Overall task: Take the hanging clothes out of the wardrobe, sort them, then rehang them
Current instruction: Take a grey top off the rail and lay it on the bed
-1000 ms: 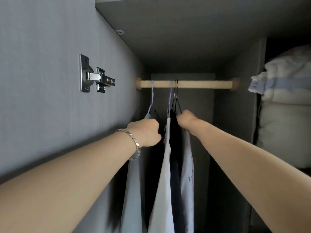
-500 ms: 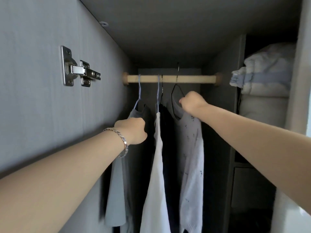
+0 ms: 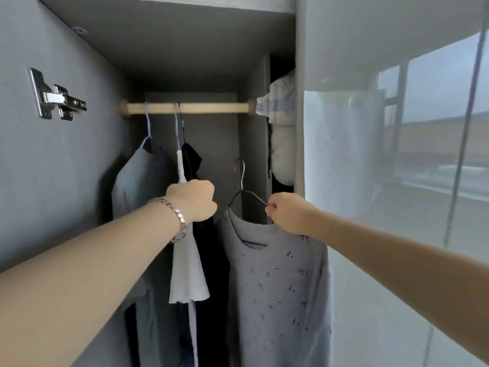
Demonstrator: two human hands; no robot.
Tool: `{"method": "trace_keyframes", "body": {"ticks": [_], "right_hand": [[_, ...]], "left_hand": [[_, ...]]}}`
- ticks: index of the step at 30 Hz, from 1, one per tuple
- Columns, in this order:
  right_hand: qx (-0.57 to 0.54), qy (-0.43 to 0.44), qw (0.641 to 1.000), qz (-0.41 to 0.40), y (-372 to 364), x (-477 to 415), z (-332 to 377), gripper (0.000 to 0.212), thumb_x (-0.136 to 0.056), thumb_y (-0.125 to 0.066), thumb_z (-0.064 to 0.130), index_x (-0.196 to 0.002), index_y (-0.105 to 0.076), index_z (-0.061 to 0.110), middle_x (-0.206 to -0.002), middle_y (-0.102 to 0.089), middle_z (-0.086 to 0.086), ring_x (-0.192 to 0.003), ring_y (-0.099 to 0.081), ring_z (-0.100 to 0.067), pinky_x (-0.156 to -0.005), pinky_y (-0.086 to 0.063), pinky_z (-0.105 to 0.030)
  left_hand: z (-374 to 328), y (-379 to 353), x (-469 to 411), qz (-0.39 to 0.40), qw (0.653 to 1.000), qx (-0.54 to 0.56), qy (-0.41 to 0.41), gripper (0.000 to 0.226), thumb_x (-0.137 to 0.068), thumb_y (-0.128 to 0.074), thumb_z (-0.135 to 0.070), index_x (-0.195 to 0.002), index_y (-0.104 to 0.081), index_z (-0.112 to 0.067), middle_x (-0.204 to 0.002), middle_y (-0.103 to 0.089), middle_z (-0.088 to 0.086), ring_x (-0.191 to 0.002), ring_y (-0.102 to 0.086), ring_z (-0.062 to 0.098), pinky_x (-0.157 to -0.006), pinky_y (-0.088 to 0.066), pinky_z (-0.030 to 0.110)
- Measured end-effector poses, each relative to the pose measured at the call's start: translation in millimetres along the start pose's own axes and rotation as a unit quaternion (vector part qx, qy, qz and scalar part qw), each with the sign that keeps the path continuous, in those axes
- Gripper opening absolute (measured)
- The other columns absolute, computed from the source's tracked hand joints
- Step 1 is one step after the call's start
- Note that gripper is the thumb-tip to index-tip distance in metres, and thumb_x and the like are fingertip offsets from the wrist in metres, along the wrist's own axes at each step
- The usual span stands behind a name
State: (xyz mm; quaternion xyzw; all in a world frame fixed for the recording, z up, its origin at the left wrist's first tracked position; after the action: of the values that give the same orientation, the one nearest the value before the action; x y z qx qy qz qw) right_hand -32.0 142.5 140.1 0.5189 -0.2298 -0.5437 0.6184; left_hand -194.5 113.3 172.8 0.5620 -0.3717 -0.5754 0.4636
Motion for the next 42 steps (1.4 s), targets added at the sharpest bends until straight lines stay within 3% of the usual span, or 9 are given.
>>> {"method": "trace_keyframes", "body": {"ticks": [3, 8, 15, 18, 23, 28, 33, 37, 42], "right_hand": [[-0.031, -0.049, 0.998, 0.004, 8.2, 60.7, -47.2, 0.031, -0.098, -0.034, 0.012, -0.113, -0.059, 0.003, -0.099, -0.059, -0.010, -0.083, -0.052, -0.023, -0.074, -0.045, -0.032], [-0.113, -0.177, 0.977, -0.028, 29.0, 185.2, -144.5, 0.025, -0.097, -0.038, 0.013, -0.100, -0.063, 0.012, -0.066, -0.047, 0.003, -0.052, -0.041, -0.012, -0.043, -0.030, -0.021], [-0.160, -0.342, 0.916, -0.134, 51.6, 378.3, -261.1, 0.023, -0.087, -0.050, 0.019, -0.070, -0.063, 0.012, -0.046, -0.041, 0.005, -0.046, -0.033, -0.016, -0.048, -0.023, -0.024], [-0.146, -0.405, 0.881, -0.198, 54.5, 459.5, -291.8, 0.036, -0.087, -0.055, 0.026, -0.057, -0.049, 0.008, -0.046, -0.033, 0.003, -0.051, -0.032, -0.018, -0.054, -0.025, -0.026], [-0.088, -0.503, 0.802, -0.310, 59.2, 587.1, -302.5, 0.057, -0.086, -0.062, 0.034, -0.041, -0.031, 0.016, -0.034, -0.027, 0.005, -0.044, -0.025, -0.010, -0.050, -0.023, -0.029], [-0.016, -0.583, 0.704, -0.406, 59.5, 691.0, -267.7, 0.052, -0.087, -0.062, 0.034, -0.044, -0.039, 0.016, -0.038, -0.031, 0.007, -0.045, -0.030, -0.007, -0.050, -0.024, -0.024], [0.035, -0.633, 0.616, -0.468, 44.9, 768.4, -201.3, 0.051, -0.086, -0.063, 0.032, -0.045, -0.040, 0.012, -0.039, -0.032, 0.006, -0.043, -0.031, -0.006, -0.054, -0.027, -0.029], [0.091, -0.676, 0.528, -0.506, 28.0, 821.1, -125.1, 0.053, -0.086, -0.063, 0.033, -0.053, -0.046, -0.005, -0.049, -0.036, -0.006, -0.050, -0.035, -0.015, -0.054, -0.027, -0.030], [0.102, -0.730, 0.394, -0.549, 0.1, 881.9, -21.5, 0.053, -0.085, -0.066, 0.031, -0.044, -0.043, 0.004, -0.039, -0.030, 0.005, -0.042, -0.033, -0.006, -0.054, -0.030, -0.026]], "left_hand": [[-54.2, -23.0, 29.5, 0.033, 0.999, 0.023, -0.032, 0.021, -0.093, -0.042, -0.024, -0.104, -0.058, -0.016, -0.105, -0.062, 0.001, -0.096, -0.059, 0.024, -0.074, -0.041, 0.029], [-160.2, -68.6, 84.9, 0.104, 0.988, 0.062, -0.098, 0.019, -0.093, -0.039, -0.020, -0.090, -0.057, -0.016, -0.098, -0.061, 0.001, -0.087, -0.056, 0.021, -0.066, -0.038, 0.026], [-315.1, -119.0, 164.0, 0.152, 0.955, 0.104, -0.233, 0.014, -0.091, -0.043, -0.023, -0.089, -0.057, -0.021, -0.097, -0.062, 0.000, -0.089, -0.057, 0.023, -0.069, -0.039, 0.026], [-382.0, -137.2, 205.2, 0.176, 0.928, 0.135, -0.301, 0.015, -0.091, -0.042, -0.025, -0.093, -0.057, -0.024, -0.097, -0.059, -0.002, -0.090, -0.055, 0.022, -0.071, -0.039, 0.027], [-487.1, -164.2, 291.0, 0.223, 0.847, 0.169, -0.452, 0.011, -0.086, -0.044, -0.024, -0.084, -0.055, -0.023, -0.090, -0.061, 0.001, -0.085, -0.057, 0.024, -0.071, -0.043, 0.027], [-552.0, -167.7, 372.2, 0.230, 0.773, 0.158, -0.569, 0.017, -0.090, -0.041, -0.026, -0.094, -0.057, -0.020, -0.098, -0.059, 0.002, -0.086, -0.052, 0.023, -0.074, -0.042, 0.027], [-588.9, -165.2, 454.2, 0.212, 0.699, 0.114, -0.673, 0.021, -0.089, -0.042, -0.021, -0.099, -0.060, -0.020, -0.104, -0.062, -0.001, -0.093, -0.057, 0.021, -0.064, -0.038, 0.024], [-601.9, -149.2, 542.2, 0.196, 0.614, 0.097, -0.758, 0.024, -0.090, -0.043, -0.021, -0.103, -0.062, -0.018, -0.110, -0.063, 0.002, -0.093, -0.055, 0.022, -0.071, -0.036, 0.025], [-580.3, -125.8, 670.7, 0.175, 0.479, 0.079, -0.856, 0.023, -0.091, -0.045, -0.024, -0.103, -0.063, -0.017, -0.109, -0.063, 0.004, -0.103, -0.059, 0.025, -0.078, -0.043, 0.028]]}}
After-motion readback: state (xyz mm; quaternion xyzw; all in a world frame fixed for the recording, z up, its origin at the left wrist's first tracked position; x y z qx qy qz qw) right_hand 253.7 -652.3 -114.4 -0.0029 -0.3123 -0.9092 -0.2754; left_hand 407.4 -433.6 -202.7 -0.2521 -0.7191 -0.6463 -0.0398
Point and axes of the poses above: each hand's wrist, its own x-axis away from the middle knuckle, its own y-axis out of the back of the hand, z = x × y, the point moved 8 cm from there along -x, towards the middle knuckle
